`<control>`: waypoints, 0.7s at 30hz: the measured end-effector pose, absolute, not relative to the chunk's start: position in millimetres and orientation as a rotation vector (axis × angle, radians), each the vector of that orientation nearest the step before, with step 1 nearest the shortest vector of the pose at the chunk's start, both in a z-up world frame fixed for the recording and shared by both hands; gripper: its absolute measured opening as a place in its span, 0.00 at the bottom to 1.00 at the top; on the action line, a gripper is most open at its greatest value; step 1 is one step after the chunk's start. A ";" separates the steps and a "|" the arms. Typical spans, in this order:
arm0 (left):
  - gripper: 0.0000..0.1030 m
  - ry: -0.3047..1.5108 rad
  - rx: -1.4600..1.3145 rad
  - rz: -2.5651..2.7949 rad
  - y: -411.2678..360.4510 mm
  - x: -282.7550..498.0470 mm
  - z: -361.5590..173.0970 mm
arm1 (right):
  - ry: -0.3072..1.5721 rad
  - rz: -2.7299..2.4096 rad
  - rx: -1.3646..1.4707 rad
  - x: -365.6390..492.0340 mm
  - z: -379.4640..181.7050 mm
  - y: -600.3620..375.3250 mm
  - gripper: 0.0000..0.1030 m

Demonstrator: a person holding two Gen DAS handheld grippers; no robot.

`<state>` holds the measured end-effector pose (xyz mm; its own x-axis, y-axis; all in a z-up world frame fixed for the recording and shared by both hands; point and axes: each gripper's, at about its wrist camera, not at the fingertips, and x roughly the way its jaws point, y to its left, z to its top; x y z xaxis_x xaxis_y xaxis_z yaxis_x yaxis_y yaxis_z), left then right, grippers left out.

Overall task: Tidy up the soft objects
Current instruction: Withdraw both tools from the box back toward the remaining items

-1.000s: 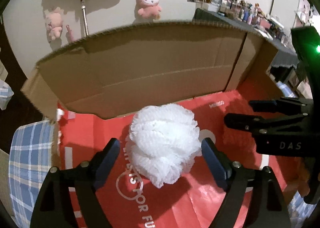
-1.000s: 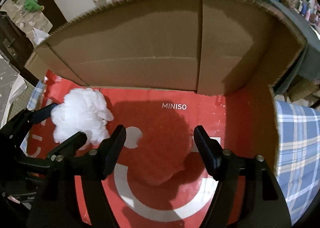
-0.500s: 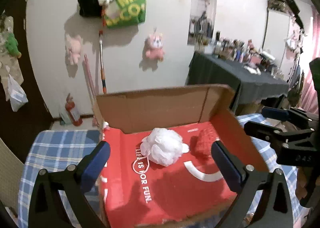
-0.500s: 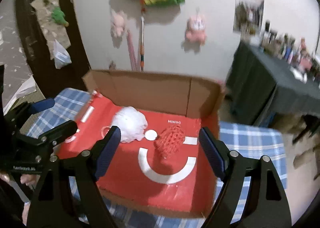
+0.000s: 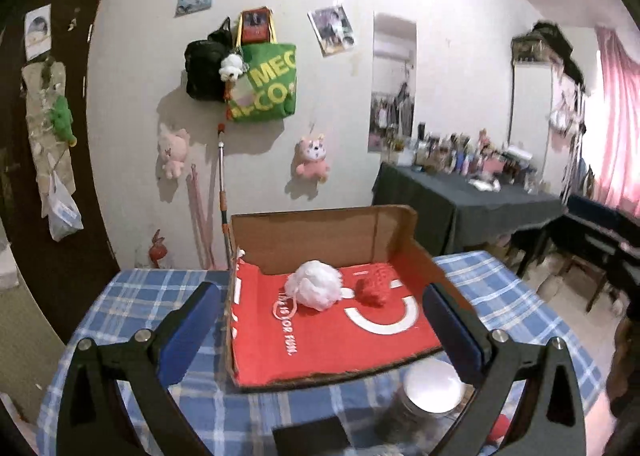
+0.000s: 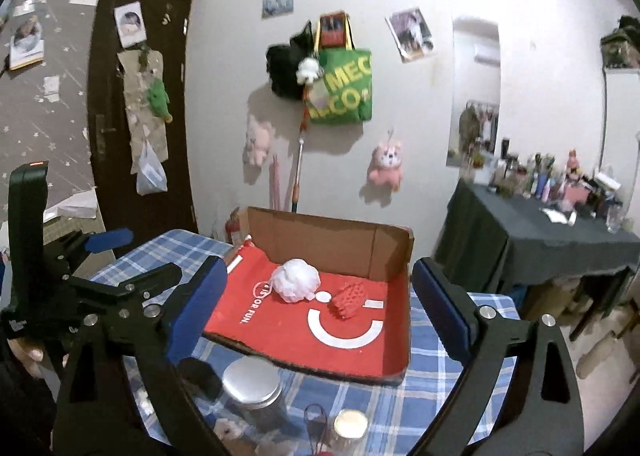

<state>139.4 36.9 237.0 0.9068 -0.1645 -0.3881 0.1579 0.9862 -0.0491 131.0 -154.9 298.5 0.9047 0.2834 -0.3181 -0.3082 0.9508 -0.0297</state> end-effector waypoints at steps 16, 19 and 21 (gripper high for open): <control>1.00 0.380 -0.063 -0.147 31.0 47.8 172.5 | 0.301 0.279 -0.014 40.3 209.2 -169.5 0.97; 1.00 0.399 -0.075 -0.144 30.3 40.5 155.4 | 0.315 0.277 -0.022 36.2 187.5 -168.3 0.97; 1.00 0.407 -0.073 -0.138 30.1 37.1 143.4 | 0.328 0.282 -0.027 36.1 176.1 -168.1 0.97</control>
<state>37.1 30.1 143.4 0.9092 -0.1478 -0.3893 0.1187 0.9881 -0.0979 36.1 -168.1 176.1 0.9080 0.2685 -0.3215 -0.2773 0.9606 0.0192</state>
